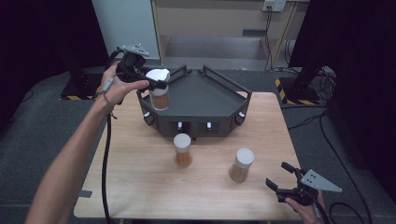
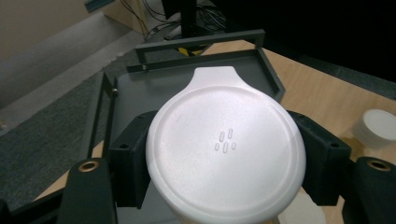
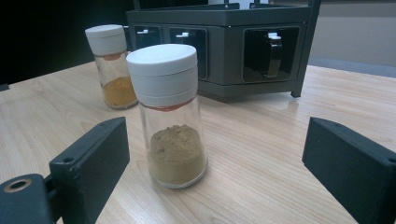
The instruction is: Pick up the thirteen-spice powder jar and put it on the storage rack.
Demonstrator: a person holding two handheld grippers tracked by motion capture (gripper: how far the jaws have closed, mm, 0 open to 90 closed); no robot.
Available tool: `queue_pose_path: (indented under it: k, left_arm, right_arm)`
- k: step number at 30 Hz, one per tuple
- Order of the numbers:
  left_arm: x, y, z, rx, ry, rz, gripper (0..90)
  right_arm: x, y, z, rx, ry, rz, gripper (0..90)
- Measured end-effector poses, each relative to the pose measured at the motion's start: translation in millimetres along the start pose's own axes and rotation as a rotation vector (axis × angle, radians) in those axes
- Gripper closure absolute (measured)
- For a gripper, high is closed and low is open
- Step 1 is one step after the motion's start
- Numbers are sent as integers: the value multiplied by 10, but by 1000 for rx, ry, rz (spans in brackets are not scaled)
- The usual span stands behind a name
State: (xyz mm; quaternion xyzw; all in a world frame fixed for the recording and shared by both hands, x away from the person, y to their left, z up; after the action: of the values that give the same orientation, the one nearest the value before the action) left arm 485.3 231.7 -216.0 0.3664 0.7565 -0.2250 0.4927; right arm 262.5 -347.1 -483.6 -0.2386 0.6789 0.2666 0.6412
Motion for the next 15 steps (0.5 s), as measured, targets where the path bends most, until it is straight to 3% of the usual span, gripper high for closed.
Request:
queue_pose_path:
  k: [15]
  left_arm:
    - [55, 210, 440, -138, -6, -73, 302]
  right_arm:
    - [11, -28, -13, 9, -4, 7, 77]
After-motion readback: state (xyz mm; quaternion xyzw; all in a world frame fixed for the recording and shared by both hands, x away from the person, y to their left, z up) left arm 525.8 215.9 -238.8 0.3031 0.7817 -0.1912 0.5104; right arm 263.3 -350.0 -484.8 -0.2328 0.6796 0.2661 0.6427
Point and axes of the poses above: each handheld gripper's, and its own axes: z roughly forward along the jaws, x roughly out of its underside, y roughly to its left, the point moved 10 cm from there along z, roughly forward along the jaws, and after that the axes turned 10 degrees about -y, right-handed, at the moved point
